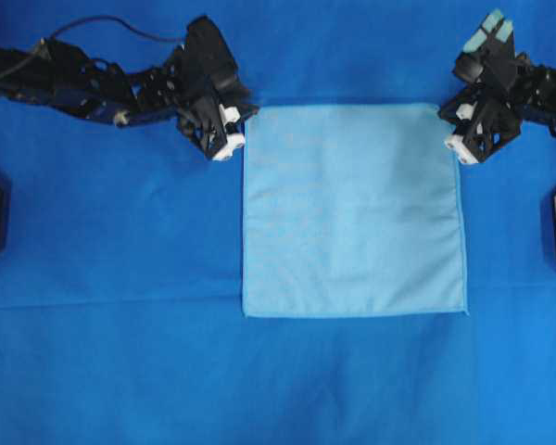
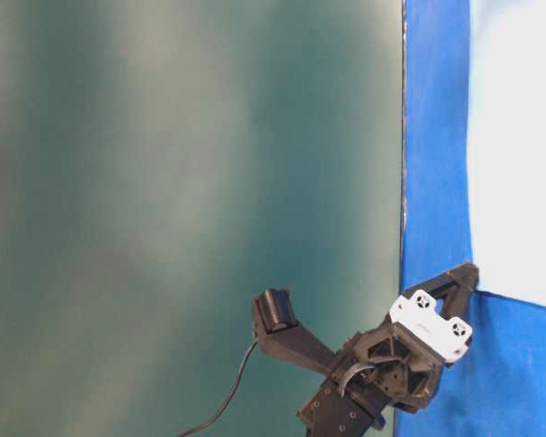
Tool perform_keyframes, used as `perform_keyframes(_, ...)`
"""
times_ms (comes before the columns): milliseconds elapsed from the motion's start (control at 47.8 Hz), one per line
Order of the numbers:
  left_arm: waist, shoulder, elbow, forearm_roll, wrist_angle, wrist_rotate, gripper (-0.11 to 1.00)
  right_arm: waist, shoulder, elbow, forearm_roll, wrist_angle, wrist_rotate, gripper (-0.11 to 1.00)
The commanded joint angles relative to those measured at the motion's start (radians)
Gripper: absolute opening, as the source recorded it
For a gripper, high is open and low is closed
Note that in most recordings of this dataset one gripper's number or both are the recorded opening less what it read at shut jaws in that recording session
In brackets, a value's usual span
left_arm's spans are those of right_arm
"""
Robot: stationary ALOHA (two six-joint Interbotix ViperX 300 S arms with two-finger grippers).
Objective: Fold the light blue towel.
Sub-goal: 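Move both grippers to the towel's top-left and top-right corners, then pinch the top corners with both grippers and lift them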
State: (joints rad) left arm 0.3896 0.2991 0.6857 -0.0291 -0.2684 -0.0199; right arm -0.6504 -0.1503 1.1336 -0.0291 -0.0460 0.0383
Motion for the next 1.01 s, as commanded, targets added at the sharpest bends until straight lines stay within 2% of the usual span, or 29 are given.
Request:
perform_keyframes(0,-0.017,-0.012,-0.008,0.0,0.034,0.012,0.15,-0.005,-0.009,-0.006,0.002,-0.006,0.002,0.02)
perform_keyframes(42,-0.018,-0.014,-0.008,0.0,0.043,0.014,0.06,-0.005,-0.012,-0.003,0.003,-0.006,0.003,0.02)
perform_keyframes(84,-0.018,-0.014,-0.009,0.0,0.049,0.014,0.01,-0.003,-0.015,-0.003,0.005,-0.006,0.005,0.02)
perform_keyframes(335,-0.015,-0.075,-0.015,0.003,0.092,0.023,0.01,-0.005,-0.077,-0.002,0.021,0.002,0.005,0.02)
perform_keyframes(628,-0.012,-0.218,-0.037,0.003,0.167,0.1,0.01,-0.003,-0.252,0.0,0.028,0.084,0.021,0.02)
perform_keyframes(984,-0.031,-0.221,-0.035,0.005,0.164,0.13,0.01,0.031,-0.291,0.015,0.028,0.124,0.069,0.02)
